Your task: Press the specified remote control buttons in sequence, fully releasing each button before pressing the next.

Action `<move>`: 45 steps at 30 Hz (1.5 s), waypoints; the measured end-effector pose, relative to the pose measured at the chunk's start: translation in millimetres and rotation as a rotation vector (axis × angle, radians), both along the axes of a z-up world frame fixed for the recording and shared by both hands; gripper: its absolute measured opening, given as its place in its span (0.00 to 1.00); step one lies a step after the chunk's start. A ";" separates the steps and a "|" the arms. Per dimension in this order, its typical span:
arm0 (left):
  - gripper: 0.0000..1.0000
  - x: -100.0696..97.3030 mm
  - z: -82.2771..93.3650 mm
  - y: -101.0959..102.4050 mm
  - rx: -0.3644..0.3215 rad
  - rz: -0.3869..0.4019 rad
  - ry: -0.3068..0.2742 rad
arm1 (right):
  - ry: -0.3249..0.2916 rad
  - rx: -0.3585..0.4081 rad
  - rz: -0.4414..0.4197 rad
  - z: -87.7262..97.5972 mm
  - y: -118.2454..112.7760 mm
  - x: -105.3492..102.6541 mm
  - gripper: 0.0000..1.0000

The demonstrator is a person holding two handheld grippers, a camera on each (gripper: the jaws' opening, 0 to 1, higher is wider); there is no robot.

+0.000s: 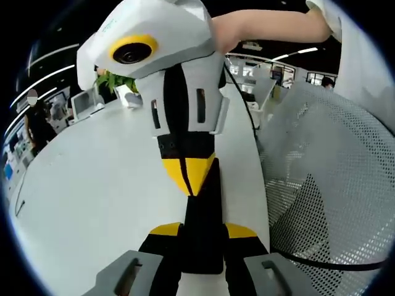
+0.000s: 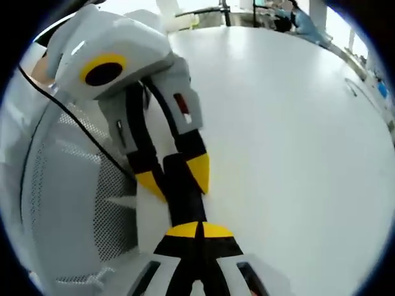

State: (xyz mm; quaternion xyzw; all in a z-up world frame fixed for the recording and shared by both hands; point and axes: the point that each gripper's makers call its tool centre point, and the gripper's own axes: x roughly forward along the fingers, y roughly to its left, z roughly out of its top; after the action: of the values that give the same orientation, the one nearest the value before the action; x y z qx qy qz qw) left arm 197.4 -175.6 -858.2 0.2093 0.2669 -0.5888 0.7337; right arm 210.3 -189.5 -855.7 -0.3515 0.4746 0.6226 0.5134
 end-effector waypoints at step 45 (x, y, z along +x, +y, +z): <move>0.24 0.3 0.4 0.3 -0.014 0.013 0.002 | -0.154 0.200 -0.194 2.1 0.4 -0.8 0.00</move>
State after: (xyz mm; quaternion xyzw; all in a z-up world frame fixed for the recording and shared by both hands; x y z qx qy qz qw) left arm 197.7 -175.3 -857.7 0.2019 0.2649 -0.5862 0.7385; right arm 209.5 -189.0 -853.6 -0.2977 0.4011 0.5857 0.6383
